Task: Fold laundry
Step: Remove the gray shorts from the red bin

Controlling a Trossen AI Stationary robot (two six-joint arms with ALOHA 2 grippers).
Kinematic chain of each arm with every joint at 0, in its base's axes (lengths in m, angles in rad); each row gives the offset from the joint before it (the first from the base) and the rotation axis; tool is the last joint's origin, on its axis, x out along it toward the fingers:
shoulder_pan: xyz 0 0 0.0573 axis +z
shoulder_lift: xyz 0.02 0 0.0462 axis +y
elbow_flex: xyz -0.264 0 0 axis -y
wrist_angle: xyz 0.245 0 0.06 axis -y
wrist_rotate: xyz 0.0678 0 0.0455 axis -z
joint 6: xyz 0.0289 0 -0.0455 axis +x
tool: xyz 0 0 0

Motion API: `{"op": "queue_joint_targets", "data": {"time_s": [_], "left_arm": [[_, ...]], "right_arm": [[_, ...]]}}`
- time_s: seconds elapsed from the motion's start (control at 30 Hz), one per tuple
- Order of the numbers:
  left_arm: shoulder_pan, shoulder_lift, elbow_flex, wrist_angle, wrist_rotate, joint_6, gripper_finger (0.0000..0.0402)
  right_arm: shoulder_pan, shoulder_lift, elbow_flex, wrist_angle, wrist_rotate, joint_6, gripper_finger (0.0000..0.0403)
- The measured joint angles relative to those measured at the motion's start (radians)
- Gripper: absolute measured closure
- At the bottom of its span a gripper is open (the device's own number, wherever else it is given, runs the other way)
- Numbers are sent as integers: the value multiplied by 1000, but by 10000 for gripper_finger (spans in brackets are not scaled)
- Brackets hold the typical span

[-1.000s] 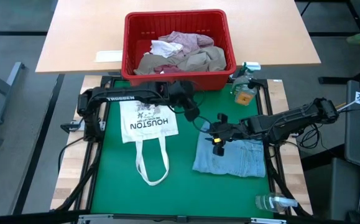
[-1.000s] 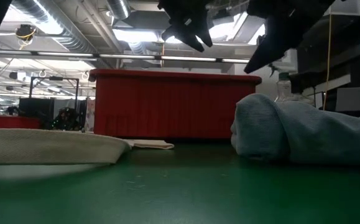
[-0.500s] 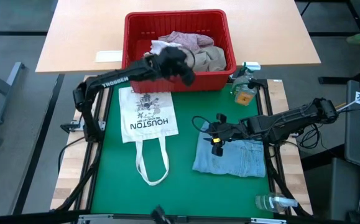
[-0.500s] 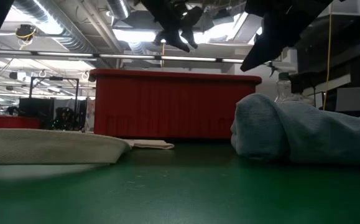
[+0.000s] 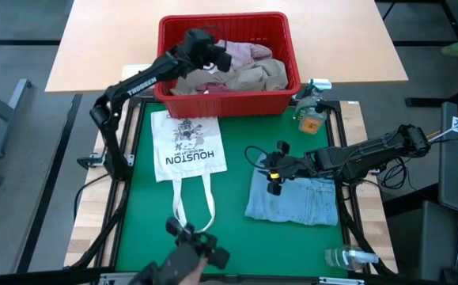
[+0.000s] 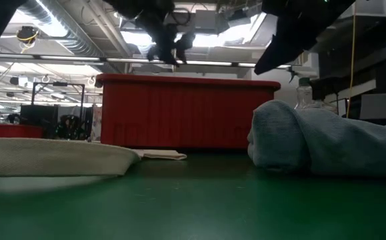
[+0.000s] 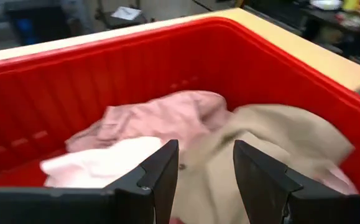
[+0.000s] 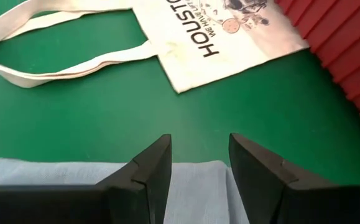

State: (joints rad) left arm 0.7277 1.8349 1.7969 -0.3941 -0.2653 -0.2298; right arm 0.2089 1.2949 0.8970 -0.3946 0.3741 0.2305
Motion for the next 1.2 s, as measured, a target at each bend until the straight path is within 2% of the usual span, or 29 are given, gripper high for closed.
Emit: {"op": "queue_joint_targets", "data": {"time_s": [0.27,0.5,0.67,0.93,1.2], "left_arm": [[91,133,0,7,100,-4,253],[127,283,0,24,105,-5,253],[141,375,0,63,172,-7,253],[143,499,0,99,178,-6,253],[143,525,5,114,157,21,255]], "right_arm": [[0,0,0,11,1,0,242],[0,0,0,11,2,4,242],[0,0,0,11,3,4,242],[0,0,0,9,90,4,242],[-2,0,0,10,111,4,242]]}}
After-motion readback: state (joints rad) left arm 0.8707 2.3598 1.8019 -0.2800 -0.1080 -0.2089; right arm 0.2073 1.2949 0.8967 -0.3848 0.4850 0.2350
